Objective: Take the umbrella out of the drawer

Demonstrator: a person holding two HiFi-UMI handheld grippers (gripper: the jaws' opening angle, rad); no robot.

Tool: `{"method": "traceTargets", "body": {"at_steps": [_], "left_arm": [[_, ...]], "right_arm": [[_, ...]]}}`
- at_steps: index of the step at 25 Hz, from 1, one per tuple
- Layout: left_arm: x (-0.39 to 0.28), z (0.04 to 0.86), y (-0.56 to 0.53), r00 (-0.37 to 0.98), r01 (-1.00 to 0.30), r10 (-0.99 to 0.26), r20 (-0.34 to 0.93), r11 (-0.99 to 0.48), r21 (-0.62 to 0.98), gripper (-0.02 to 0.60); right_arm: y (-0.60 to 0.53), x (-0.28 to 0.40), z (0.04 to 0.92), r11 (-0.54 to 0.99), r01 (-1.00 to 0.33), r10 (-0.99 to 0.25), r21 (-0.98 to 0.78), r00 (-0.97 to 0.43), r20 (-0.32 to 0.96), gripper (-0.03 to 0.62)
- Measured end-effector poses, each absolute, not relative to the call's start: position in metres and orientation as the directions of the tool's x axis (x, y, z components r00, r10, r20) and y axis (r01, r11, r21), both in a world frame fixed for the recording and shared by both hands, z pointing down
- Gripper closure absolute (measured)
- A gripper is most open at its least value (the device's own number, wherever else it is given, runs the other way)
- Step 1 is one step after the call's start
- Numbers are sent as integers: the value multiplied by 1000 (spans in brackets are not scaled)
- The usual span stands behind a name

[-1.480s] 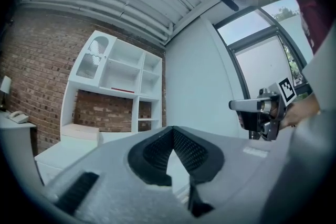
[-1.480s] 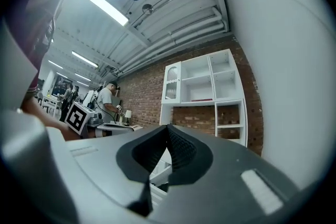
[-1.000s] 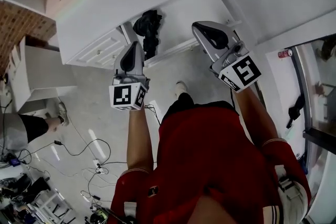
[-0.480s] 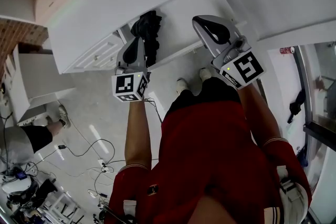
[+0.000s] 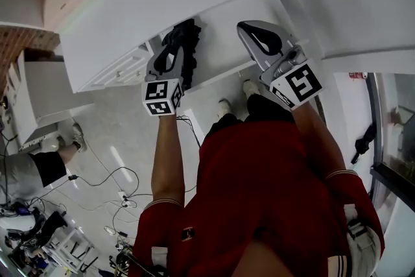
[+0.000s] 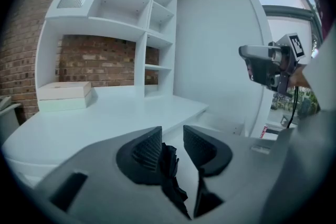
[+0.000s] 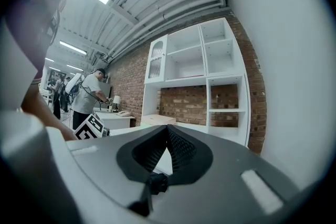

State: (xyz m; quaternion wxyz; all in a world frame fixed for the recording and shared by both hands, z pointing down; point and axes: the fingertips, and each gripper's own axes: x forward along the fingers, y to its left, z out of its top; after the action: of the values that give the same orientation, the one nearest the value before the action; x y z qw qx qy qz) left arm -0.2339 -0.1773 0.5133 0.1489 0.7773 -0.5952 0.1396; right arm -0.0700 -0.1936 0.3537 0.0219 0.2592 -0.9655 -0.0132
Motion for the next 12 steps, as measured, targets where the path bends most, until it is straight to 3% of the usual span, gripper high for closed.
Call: {"method": "traceTargets", "body": {"at_steps": [6,12], "left_arm": [[-229,559,-200,228,-971,-821,523,-228,64,333],[-232,604,-217,197,-976,-745,637,-208,59,259]], "right_arm": [[-211,-72,363,886,-462,-464,43,-885,47,582],[-232,-71,367,891,-452,-453,46,-891,37,582]]}}
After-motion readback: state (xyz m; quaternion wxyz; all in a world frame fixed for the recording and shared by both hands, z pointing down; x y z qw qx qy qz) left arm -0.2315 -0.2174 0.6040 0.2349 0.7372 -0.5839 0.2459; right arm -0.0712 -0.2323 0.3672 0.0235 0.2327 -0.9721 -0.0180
